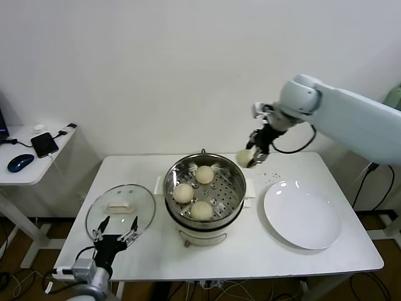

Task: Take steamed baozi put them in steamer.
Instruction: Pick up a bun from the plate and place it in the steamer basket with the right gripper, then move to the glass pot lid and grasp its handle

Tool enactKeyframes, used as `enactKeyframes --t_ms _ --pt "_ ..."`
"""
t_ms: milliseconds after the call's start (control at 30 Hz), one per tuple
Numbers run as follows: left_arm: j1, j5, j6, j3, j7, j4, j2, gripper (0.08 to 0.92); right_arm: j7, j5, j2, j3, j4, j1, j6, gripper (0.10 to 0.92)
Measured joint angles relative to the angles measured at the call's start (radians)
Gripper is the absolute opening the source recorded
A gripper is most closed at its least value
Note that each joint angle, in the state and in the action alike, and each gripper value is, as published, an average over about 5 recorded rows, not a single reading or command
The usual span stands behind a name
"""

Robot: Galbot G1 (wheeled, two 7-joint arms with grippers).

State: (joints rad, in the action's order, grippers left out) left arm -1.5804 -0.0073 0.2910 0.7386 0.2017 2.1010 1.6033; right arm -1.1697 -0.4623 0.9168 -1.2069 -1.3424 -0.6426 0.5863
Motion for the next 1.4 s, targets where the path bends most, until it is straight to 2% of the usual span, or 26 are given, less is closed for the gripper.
enactKeyframes --t_ms 433,900,1000,1133,1233,1400 --pt "0.021 -0.016 0.002 0.006 0.000 -0.018 -0.027 0.823 0.064 -0.074 0.176 -0.141 0.061 0.011 0.093 0.598" --pt "0.027 -0.017 0.001 0.002 -0.001 -0.031 -0.030 0.823 0.112 -0.041 0.234 -0.168 0.117 0.088 0.120 0.608" --pt "0.026 -0.017 0.001 0.002 -0.002 -0.031 -0.030 0.823 0.116 -0.033 0.235 -0.167 0.117 0.093 0.124 0.649" --pt "0.027 -0.015 0.002 0.001 -0.002 -0.031 -0.030 0.823 0.122 -0.023 0.230 -0.160 0.117 0.094 0.128 0.757" --pt "0.026 -0.013 0.004 0.000 -0.002 -0.030 -0.027 0.823 0.124 -0.017 0.221 -0.148 0.113 0.094 0.129 0.809" --pt "0.020 -0.014 0.007 0.004 0.000 -0.023 -0.026 0.823 0.121 -0.006 0.185 -0.098 0.094 0.099 0.124 0.822"
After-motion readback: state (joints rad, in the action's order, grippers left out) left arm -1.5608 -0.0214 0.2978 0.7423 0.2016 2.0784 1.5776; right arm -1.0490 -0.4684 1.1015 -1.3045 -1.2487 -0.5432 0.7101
